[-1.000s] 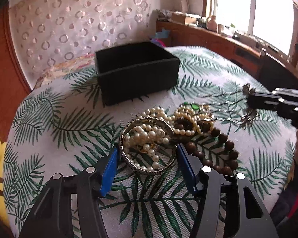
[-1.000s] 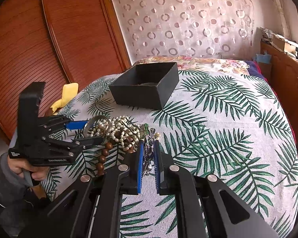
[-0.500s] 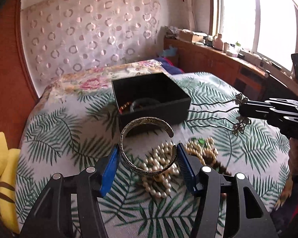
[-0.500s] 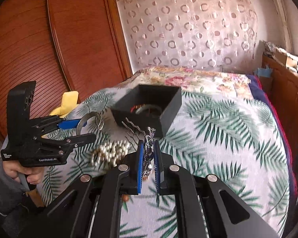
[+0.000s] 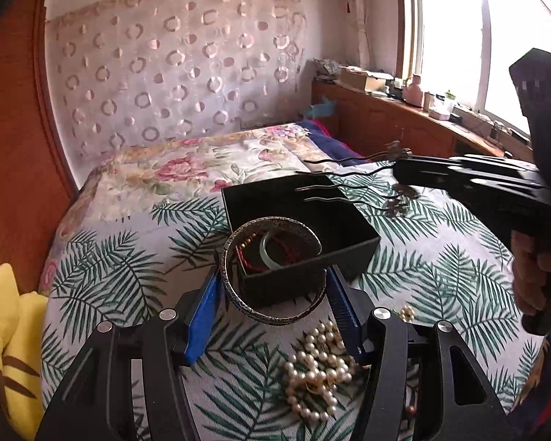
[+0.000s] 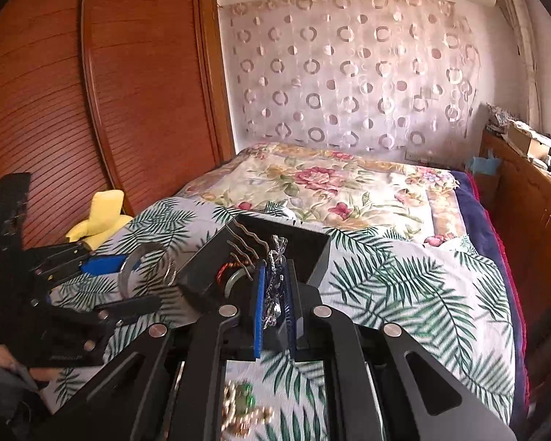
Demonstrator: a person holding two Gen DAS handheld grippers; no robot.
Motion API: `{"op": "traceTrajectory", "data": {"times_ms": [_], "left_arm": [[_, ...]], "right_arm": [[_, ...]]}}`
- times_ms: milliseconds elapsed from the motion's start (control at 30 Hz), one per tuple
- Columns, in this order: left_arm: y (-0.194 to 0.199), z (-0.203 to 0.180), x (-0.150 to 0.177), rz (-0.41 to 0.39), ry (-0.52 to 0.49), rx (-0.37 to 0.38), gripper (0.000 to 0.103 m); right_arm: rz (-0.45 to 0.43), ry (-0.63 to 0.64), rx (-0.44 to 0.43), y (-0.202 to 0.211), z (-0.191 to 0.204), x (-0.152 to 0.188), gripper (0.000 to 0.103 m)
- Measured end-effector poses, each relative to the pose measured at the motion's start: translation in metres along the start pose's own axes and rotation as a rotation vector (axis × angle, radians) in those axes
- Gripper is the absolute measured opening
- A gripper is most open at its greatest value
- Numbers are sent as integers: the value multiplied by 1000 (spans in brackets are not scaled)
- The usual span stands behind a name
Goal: Organize jewelry
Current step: 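Lower the silver bangle and comb into the black box and open both tools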
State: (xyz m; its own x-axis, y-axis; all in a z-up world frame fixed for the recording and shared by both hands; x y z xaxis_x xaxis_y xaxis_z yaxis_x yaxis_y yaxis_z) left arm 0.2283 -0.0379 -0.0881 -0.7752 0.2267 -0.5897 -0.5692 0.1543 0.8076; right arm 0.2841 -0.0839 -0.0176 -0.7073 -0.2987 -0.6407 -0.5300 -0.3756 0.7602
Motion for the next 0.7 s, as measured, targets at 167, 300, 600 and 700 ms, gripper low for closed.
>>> {"op": "traceTrajectory", "data": {"times_ms": [167, 300, 600, 700], "left_arm": [[-6, 5, -8, 2, 10, -3, 55], [-11, 8, -15, 5, 16, -5, 55], [-28, 11, -28, 20, 29, -2, 55], [-32, 10, -33, 25, 25, -2, 55]], "right_arm": [[54, -12, -11, -32, -3, -5, 11], [86, -20, -26, -49, -1, -3, 11], [101, -28, -51, -54, 1, 0, 21], [85, -28, -47, -44, -1, 2, 21]]}}
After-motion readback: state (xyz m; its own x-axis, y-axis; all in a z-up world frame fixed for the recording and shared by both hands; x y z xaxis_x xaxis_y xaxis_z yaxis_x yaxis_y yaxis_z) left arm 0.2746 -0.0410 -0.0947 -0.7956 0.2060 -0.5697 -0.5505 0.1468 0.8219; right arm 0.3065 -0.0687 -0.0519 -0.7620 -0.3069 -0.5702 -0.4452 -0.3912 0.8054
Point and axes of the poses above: each gripper's, at about its wrist camera, not at the fingertips, and y roughly against the way its jaws point, z to its left, x to its underside, the point moved 9 cm from there along -y, roughly the way its jaws point, and after that the axes turned 15 degrees about z, right-handed, at the moved point
